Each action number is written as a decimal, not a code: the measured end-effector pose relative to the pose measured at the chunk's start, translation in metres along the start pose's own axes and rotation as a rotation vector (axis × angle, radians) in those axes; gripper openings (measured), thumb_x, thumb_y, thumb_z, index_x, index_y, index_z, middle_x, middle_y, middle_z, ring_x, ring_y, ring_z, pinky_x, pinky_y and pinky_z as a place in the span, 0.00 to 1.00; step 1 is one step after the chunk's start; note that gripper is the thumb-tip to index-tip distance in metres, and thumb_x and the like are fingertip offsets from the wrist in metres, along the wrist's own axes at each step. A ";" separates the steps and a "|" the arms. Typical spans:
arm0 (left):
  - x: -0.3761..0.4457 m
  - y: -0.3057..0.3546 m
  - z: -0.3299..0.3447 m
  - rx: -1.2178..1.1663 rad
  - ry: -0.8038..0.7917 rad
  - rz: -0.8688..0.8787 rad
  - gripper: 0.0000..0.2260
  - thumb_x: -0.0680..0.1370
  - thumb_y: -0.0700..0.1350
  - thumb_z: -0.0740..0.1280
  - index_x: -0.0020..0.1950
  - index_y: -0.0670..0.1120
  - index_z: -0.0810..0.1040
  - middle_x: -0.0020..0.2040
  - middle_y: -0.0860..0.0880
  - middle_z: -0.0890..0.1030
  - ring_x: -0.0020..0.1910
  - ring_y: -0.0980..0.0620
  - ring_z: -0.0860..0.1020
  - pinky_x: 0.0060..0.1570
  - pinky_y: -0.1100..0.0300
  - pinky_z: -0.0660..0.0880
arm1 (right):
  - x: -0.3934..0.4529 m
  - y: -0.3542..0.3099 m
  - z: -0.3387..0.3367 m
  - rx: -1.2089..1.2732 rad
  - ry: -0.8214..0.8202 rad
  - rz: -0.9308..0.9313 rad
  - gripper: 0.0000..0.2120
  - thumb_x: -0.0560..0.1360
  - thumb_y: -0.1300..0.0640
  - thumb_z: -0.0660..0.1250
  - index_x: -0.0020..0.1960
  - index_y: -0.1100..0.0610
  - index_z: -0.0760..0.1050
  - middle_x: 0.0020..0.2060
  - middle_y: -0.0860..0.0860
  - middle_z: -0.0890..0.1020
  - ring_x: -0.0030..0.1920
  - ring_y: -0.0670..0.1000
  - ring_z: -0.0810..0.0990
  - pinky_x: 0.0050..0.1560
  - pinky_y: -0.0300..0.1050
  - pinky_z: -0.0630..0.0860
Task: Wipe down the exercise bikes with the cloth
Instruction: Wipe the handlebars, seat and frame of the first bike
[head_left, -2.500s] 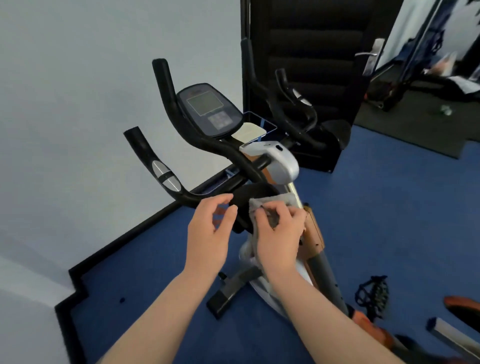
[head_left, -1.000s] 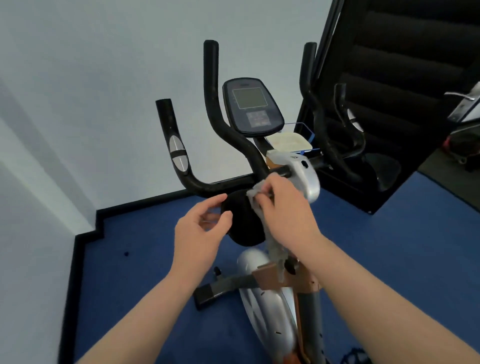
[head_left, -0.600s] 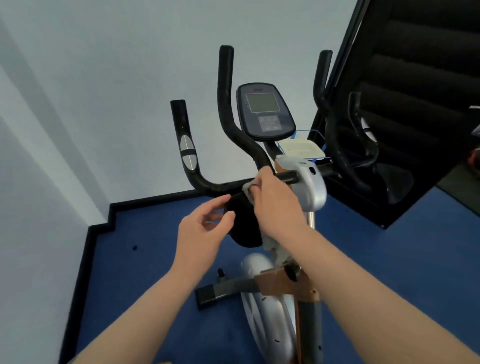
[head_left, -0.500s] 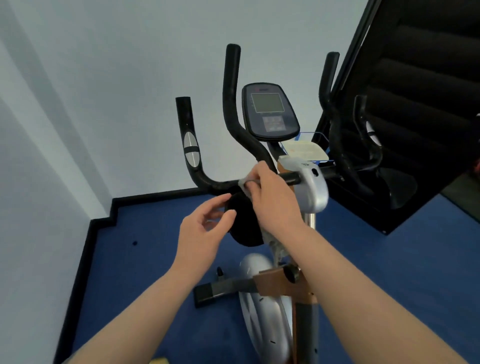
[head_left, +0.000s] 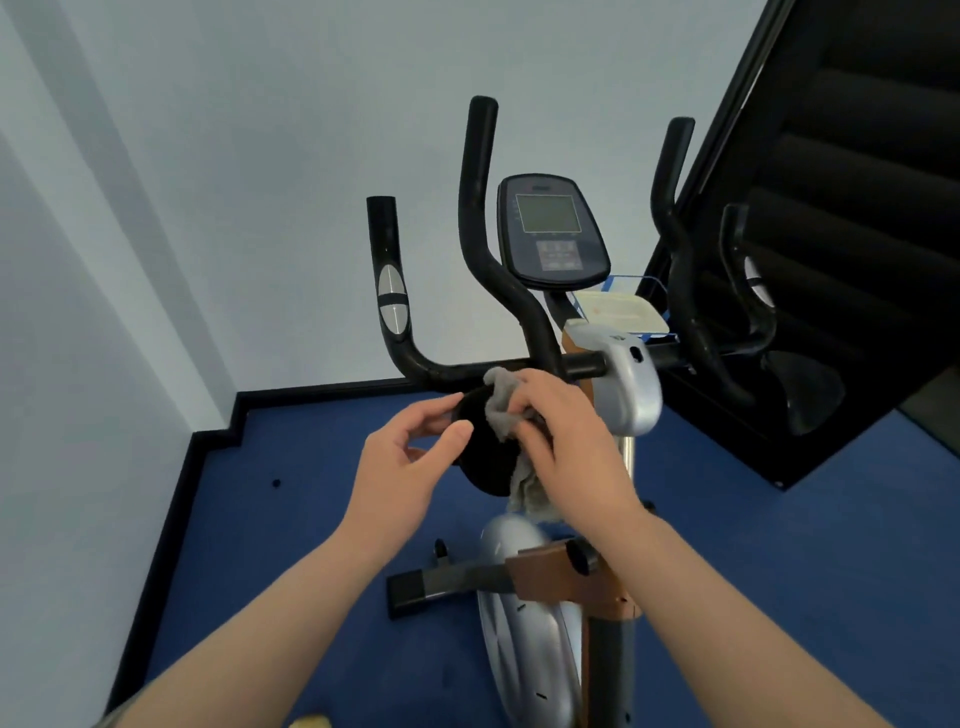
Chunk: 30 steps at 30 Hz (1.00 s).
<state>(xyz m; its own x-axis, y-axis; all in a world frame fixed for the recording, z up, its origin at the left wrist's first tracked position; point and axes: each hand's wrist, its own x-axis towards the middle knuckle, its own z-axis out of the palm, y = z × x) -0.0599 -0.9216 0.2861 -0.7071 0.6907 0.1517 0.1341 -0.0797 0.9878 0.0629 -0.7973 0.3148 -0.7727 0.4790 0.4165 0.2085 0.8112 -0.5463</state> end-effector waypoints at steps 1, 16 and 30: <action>0.001 0.001 -0.001 0.005 -0.005 0.007 0.11 0.77 0.44 0.71 0.59 0.53 0.82 0.49 0.60 0.84 0.42 0.64 0.81 0.42 0.71 0.75 | 0.003 -0.002 0.001 -0.039 0.010 0.016 0.05 0.77 0.63 0.65 0.46 0.55 0.71 0.53 0.45 0.75 0.53 0.50 0.72 0.49 0.45 0.69; 0.004 0.002 -0.002 0.038 0.003 0.028 0.10 0.77 0.42 0.71 0.56 0.54 0.82 0.45 0.56 0.84 0.42 0.64 0.80 0.40 0.72 0.74 | 0.007 -0.013 0.025 -0.118 0.289 0.421 0.08 0.81 0.51 0.59 0.59 0.51 0.69 0.49 0.47 0.79 0.50 0.54 0.78 0.51 0.50 0.67; 0.004 -0.001 0.002 0.069 0.043 0.070 0.09 0.78 0.43 0.70 0.55 0.55 0.82 0.41 0.60 0.82 0.40 0.65 0.78 0.36 0.73 0.71 | 0.025 -0.009 0.008 -0.069 0.120 0.475 0.12 0.83 0.46 0.53 0.58 0.52 0.69 0.49 0.51 0.80 0.51 0.57 0.78 0.53 0.54 0.69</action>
<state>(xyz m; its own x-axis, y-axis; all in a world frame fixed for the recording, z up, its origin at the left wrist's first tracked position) -0.0615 -0.9170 0.2852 -0.7234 0.6532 0.2236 0.2309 -0.0763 0.9700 0.0370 -0.7951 0.3240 -0.5089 0.8331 0.2166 0.5631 0.5126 -0.6482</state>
